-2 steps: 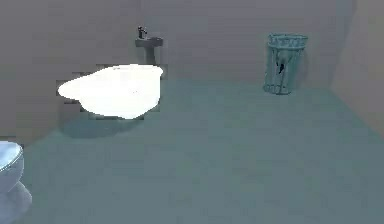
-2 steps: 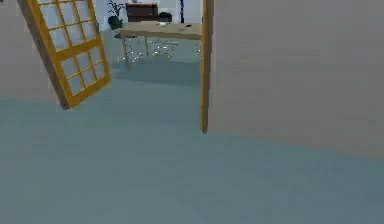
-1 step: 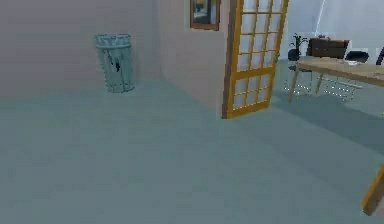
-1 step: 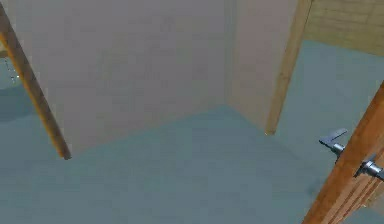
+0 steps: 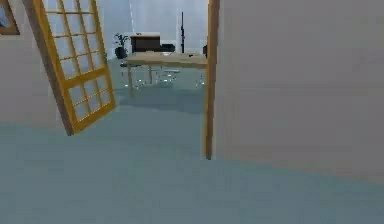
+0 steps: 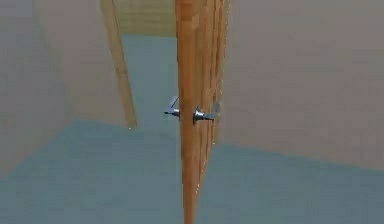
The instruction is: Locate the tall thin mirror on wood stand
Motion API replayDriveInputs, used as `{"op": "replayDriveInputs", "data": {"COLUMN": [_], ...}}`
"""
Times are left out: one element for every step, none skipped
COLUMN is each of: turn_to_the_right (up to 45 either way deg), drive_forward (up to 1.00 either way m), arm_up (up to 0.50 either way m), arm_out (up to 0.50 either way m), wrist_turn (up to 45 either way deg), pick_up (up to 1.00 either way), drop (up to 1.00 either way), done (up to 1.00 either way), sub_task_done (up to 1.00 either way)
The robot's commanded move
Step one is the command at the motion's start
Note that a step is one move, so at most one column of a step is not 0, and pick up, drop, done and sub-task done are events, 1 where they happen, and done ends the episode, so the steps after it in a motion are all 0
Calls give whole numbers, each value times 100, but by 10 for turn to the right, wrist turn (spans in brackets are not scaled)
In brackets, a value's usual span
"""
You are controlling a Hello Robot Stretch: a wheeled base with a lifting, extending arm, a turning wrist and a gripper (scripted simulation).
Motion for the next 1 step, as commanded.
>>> {"op": "replayDriveInputs", "data": {"turn_to_the_right": [330], "drive_forward": [0], "arm_up": [0], "arm_out": [0], "wrist_turn": [0], "pick_up": [0], "drop": [0], "done": [0], "sub_task_done": [0]}}
